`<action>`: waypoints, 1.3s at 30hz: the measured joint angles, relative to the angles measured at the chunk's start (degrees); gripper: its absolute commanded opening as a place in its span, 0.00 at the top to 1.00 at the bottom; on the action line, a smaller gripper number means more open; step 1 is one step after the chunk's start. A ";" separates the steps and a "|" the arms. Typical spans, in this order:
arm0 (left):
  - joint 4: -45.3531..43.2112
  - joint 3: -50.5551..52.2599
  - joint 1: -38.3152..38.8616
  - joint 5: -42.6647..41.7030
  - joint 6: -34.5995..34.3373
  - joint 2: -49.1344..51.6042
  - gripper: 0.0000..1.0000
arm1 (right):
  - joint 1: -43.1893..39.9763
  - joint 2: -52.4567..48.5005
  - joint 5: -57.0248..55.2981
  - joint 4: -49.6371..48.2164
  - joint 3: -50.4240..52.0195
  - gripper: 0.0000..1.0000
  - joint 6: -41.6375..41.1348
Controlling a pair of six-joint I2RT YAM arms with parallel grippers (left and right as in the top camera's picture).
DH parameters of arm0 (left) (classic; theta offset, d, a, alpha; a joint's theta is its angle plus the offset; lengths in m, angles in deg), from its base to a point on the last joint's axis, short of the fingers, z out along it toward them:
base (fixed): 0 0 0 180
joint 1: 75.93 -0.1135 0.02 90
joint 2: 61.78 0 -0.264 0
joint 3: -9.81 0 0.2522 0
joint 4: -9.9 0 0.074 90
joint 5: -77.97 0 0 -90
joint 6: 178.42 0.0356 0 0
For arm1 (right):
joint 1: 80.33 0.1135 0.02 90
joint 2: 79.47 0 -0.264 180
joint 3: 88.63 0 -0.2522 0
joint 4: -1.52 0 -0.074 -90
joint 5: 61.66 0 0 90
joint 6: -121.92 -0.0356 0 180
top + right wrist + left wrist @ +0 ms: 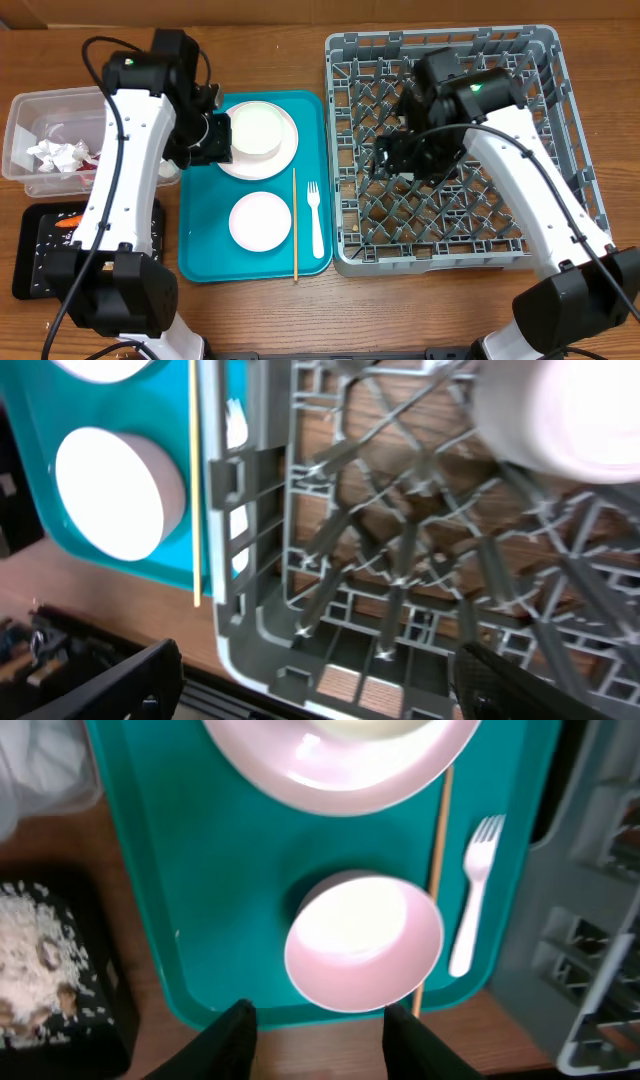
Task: Sort waste into correct bins and load items into the dishwasher
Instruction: 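Move the left gripper to the pink bowl on the teal tray and grasp its rim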
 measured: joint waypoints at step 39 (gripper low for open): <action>-8.00 13.16 2.89 -0.96 -5.18 -3.91 0.96 | 1.20 0.00 1.22 -0.68 0.00 0.00 0.50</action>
